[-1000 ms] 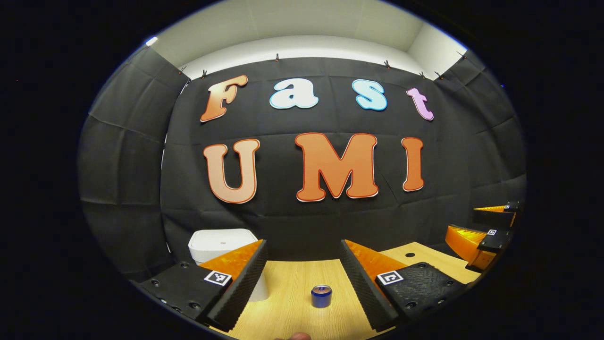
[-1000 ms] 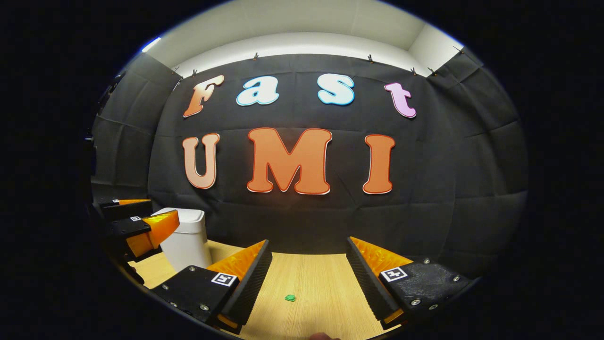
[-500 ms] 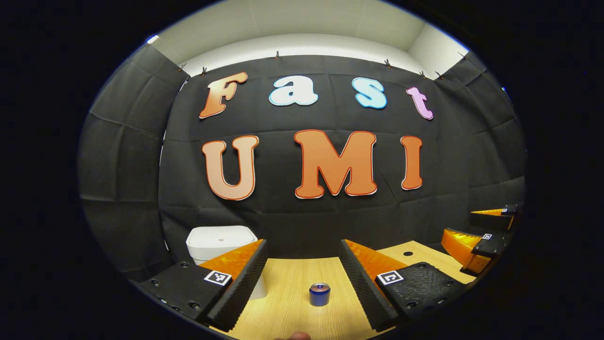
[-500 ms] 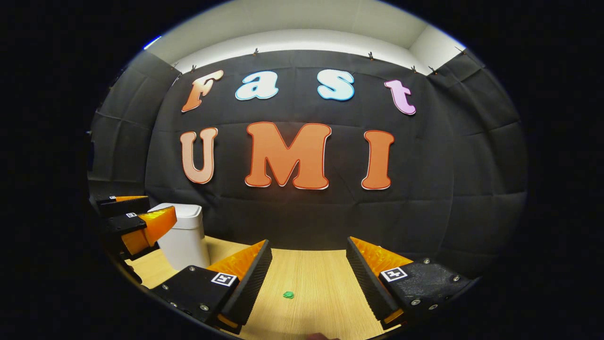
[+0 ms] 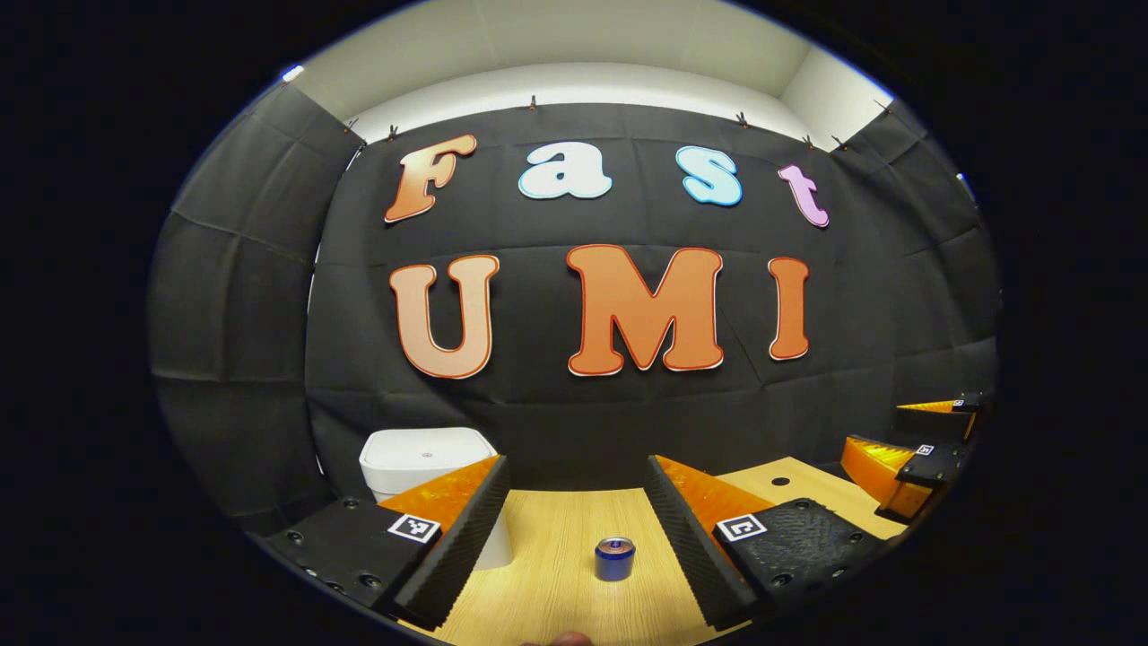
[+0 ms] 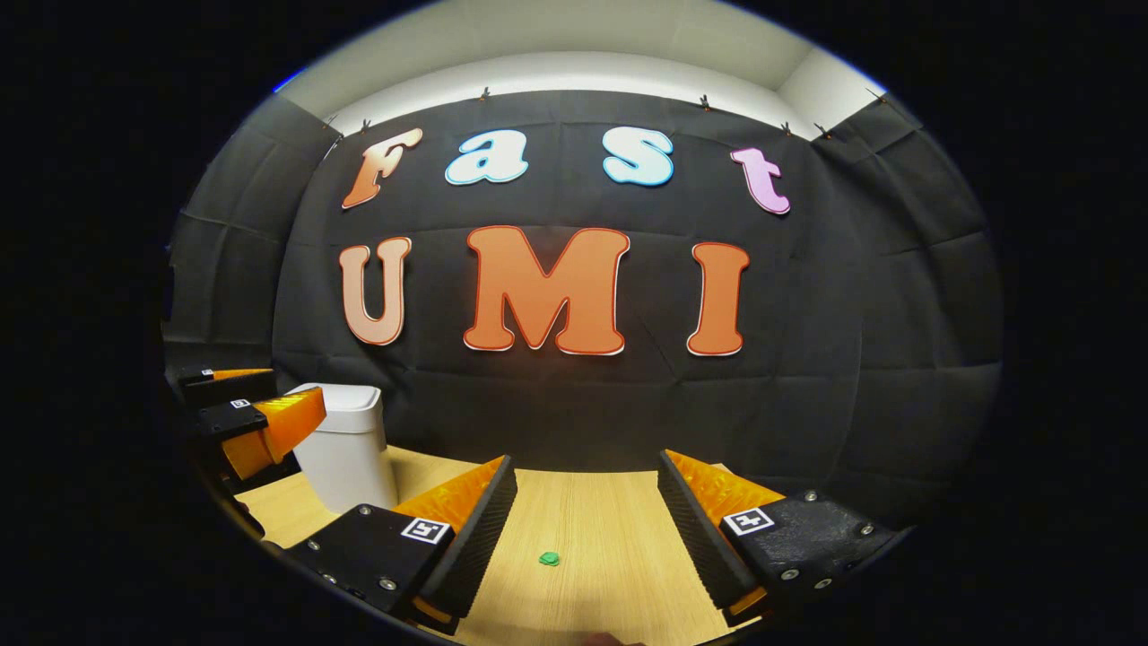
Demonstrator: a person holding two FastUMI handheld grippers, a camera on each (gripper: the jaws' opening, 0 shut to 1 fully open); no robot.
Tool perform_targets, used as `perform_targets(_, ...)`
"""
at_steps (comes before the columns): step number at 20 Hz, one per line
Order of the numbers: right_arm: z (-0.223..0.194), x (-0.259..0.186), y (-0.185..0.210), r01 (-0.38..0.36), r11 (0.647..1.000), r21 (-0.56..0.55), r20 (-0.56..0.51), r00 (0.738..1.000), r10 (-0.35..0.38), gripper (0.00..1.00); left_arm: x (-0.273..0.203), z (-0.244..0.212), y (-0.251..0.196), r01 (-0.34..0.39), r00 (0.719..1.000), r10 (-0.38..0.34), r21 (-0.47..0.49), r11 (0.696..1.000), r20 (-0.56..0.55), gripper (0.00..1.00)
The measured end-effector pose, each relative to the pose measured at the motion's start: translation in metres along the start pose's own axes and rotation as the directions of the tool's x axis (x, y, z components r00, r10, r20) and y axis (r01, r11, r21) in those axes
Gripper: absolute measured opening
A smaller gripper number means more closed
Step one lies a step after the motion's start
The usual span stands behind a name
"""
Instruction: Press the lid of the desktop garbage bin to open it, pick up the crumpled paper on the desktop and throw it into the bin, then pick up the pop can on the desktop and drop it into the bin, and finally close the garbage bin lid.
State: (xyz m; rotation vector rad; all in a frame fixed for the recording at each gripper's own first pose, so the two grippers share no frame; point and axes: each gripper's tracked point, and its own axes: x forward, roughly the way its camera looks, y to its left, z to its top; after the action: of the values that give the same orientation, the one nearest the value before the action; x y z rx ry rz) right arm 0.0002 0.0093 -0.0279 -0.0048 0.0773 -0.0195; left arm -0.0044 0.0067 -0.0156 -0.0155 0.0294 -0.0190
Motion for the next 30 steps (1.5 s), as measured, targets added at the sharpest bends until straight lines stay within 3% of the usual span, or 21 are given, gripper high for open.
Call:
perform_targets(2,-0.004,0.003,-0.001,0.006,1.0,0.006,-0.01,1.0,-0.006,0.94,-0.001,0.002,0.0,0.012,1.0,-0.012,-0.037,0.999,0.012,0.96)
perform_targets(7,-0.009,0.007,0.002,0.009,1.0,-0.019,-0.02,1.0,-0.009,0.95,0.004,-0.002,0.006,0.002,1.0,-0.002,-0.026,1.0,0.001,0.96)
perform_targets(17,-0.016,0.019,0.0,0.02,0.999,-0.031,-0.032,0.999,-0.021,0.95,0.037,0.009,0.057,-0.079,0.997,0.079,0.01,0.997,-0.002,0.94)
perform_targets(21,-0.018,0.024,0.0,0.017,0.999,-0.028,-0.032,0.999,-0.018,0.94,0.07,0.025,0.09,-0.126,0.992,0.126,0.014,0.992,0.01,0.74)
perform_targets(25,-0.021,0.028,-0.002,0.02,0.999,-0.025,-0.032,0.999,-0.021,0.95,0.109,0.015,0.118,-0.11,0.991,0.112,0.035,0.993,-0.069,0.39)
perform_targets(26,-0.023,0.029,-0.004,0.024,0.999,-0.024,-0.032,0.999,-0.025,0.95,0.119,0.012,0.125,-0.101,0.991,0.103,0.031,0.994,-0.09,0.23)
perform_targets(28,-0.029,0.032,-0.008,0.032,0.999,-0.022,-0.044,0.998,-0.033,0.95,0.139,0.004,0.146,-0.11,0.984,0.111,0.013,0.994,-0.141,0.01)
perform_targets(30,-0.036,0.035,-0.011,0.04,0.999,-0.025,-0.059,0.997,-0.041,0.95,0.155,-0.006,0.164,-0.093,0.975,0.082,-0.048,0.994,-0.208,0.01)
